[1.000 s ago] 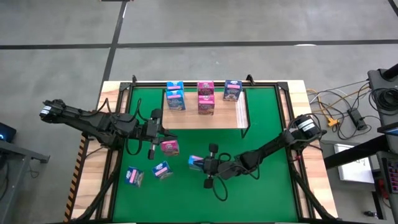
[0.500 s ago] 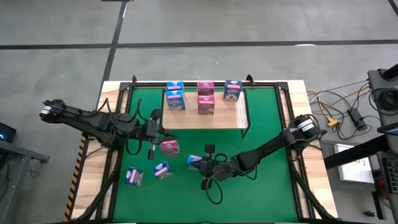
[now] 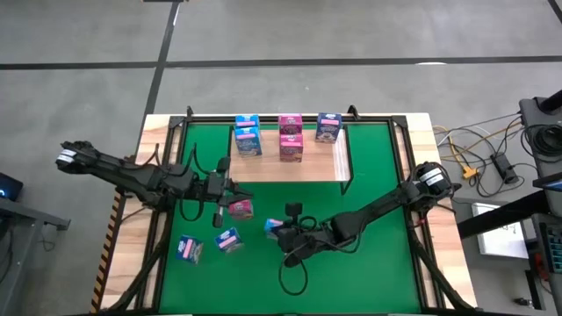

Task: Stack cereal on shelf
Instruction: Put the light blue cereal box, aligned with the other light blue cereal box on the shelf

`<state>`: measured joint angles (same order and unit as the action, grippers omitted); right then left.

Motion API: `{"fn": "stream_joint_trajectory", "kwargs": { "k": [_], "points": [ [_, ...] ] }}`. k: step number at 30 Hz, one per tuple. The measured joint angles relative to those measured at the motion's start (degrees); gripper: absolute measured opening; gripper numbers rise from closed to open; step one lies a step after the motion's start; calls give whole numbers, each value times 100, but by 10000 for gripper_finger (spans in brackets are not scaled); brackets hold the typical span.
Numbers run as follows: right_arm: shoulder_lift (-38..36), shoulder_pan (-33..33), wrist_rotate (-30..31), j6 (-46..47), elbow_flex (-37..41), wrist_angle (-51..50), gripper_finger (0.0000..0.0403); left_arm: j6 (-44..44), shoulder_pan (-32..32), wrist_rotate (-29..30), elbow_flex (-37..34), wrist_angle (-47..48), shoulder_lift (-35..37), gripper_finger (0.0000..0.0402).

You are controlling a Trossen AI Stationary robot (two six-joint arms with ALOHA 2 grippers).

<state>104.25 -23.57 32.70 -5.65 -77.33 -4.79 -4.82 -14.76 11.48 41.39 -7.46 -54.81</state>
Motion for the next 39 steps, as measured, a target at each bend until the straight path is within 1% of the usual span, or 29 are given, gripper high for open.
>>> {"fn": "stream_joint_trajectory", "kwargs": {
  "k": [6,14,20,26,31,34,39],
  "points": [
    [-212,36,38,-247,86,-259,13,293,-57,-2,-198,-14,151,1],
    [-576,115,28,-570,189,-376,13,404,-158,-2,-588,-60,433,1],
    [-632,308,27,-572,200,-519,13,542,-158,-2,-1116,-703,535,1],
    [-635,542,-33,-540,200,-521,13,553,-158,-2,-1210,-795,704,1],
    [-677,707,-476,-424,190,-458,13,243,-158,-2,-1237,-724,936,1],
    [-743,788,-748,-251,139,-487,13,125,-158,-2,-1237,-454,1159,1],
    [-836,856,-916,-30,37,-474,13,83,-158,-2,-1237,-41,1562,1]
  ]
}}
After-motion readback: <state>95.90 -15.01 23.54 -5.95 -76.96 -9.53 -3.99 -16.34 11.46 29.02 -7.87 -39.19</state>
